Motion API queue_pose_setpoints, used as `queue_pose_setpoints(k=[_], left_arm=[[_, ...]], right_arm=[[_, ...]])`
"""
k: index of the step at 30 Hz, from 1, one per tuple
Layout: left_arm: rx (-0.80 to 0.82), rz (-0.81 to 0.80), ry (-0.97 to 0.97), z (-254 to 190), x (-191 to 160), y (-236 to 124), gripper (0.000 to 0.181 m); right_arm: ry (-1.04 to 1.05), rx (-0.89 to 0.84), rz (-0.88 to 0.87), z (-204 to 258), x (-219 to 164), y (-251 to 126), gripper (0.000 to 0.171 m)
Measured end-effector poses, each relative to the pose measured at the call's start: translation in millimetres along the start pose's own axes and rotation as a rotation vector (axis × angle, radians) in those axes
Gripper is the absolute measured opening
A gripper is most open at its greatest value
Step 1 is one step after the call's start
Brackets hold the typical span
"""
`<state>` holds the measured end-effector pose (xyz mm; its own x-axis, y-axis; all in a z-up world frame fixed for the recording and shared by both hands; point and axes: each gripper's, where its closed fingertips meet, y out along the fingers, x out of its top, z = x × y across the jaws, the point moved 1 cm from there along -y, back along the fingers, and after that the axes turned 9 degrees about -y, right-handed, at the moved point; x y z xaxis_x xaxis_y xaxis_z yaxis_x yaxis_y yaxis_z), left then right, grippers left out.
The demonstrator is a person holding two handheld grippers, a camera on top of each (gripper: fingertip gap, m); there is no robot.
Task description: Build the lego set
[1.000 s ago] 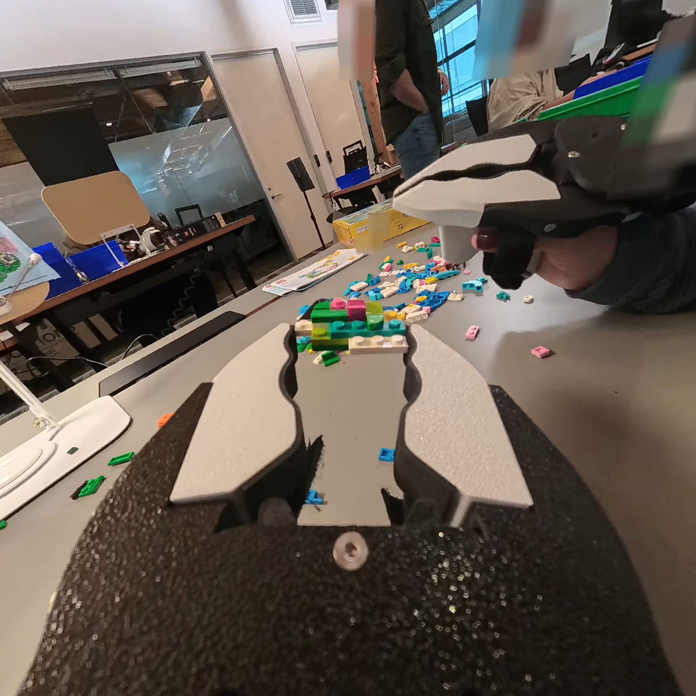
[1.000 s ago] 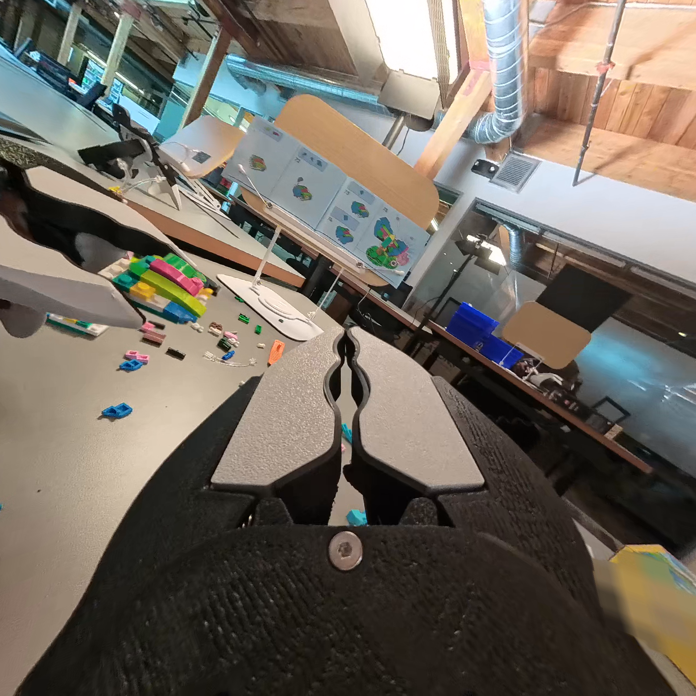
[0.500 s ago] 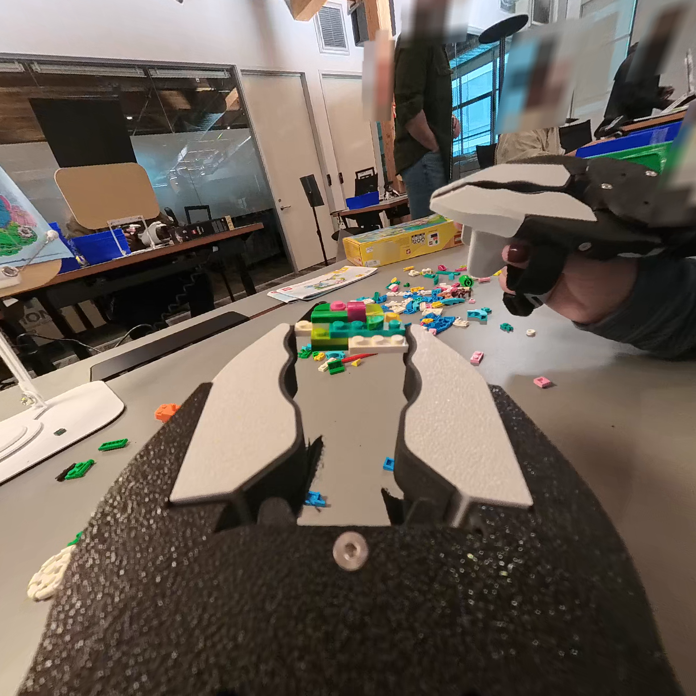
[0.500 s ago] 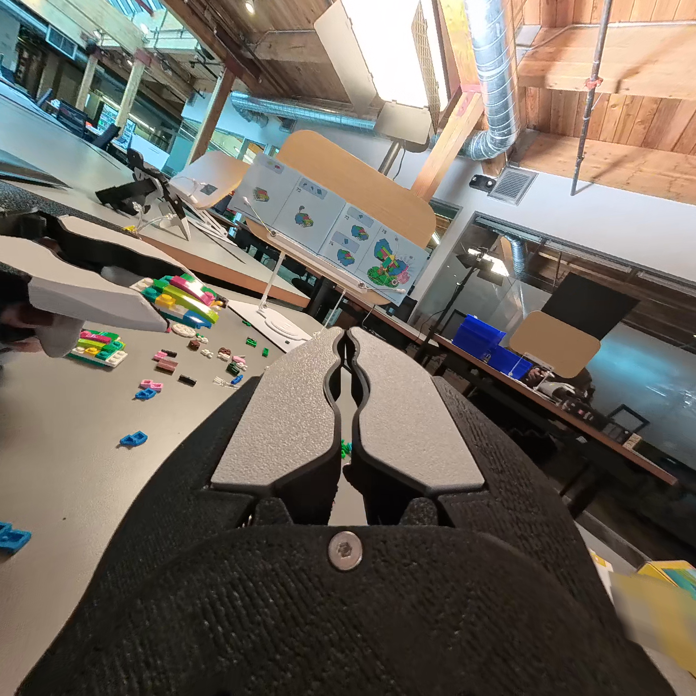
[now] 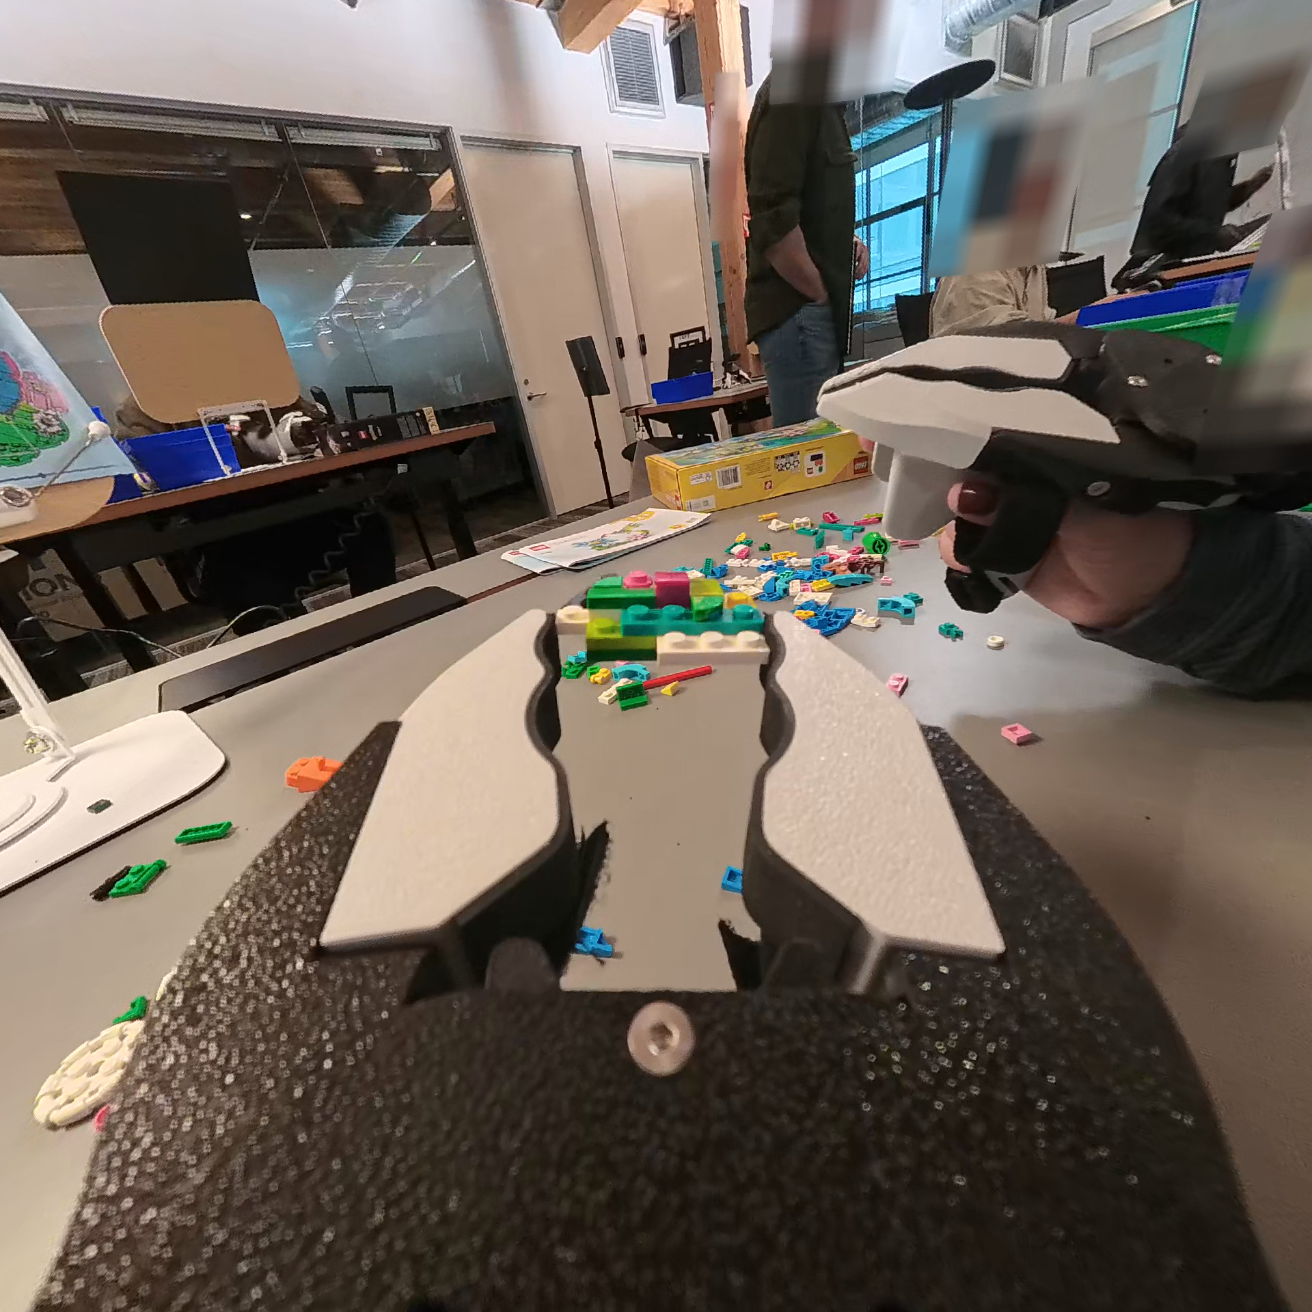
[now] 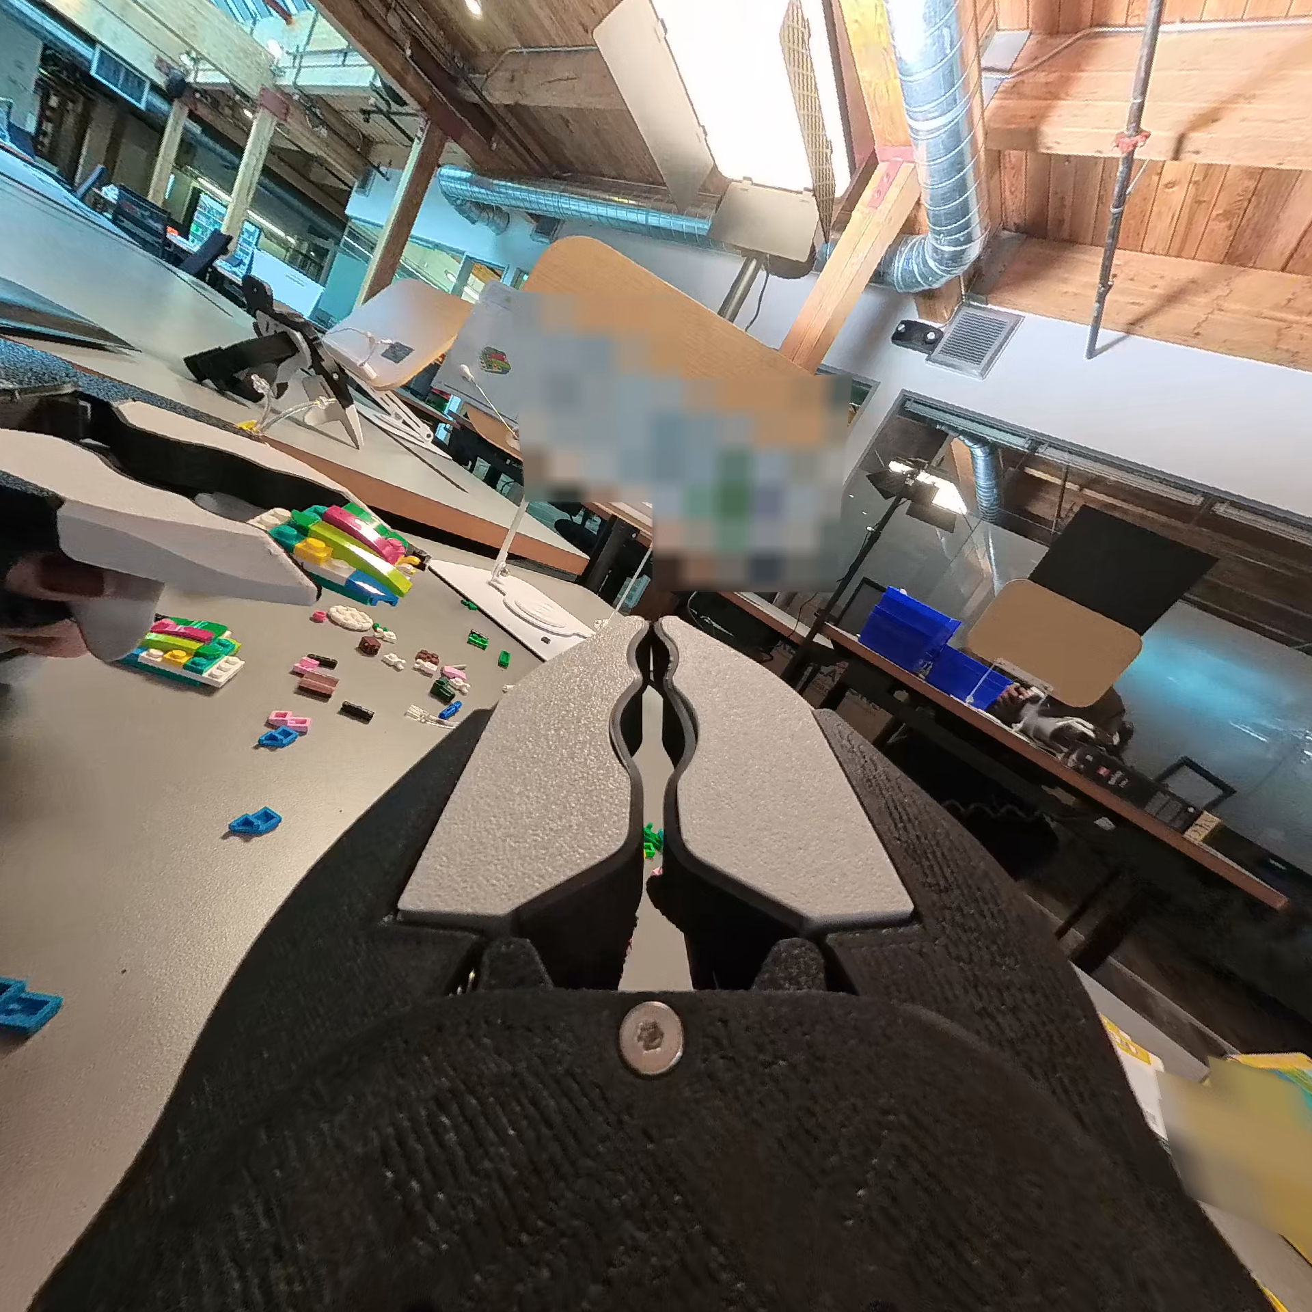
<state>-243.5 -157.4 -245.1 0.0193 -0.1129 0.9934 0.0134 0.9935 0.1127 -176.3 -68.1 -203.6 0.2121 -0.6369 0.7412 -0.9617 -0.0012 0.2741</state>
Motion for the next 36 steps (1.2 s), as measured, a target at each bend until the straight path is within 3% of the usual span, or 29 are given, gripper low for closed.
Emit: queue_pose_setpoints(k=[36], left_arm=[[-0.005, 0.002, -0.004, 0.1, -0.1, 0.0, 0.054]], right_arm=[[-0.005, 0.036, 0.012, 6.2, -3.1, 1.7, 0.000]])
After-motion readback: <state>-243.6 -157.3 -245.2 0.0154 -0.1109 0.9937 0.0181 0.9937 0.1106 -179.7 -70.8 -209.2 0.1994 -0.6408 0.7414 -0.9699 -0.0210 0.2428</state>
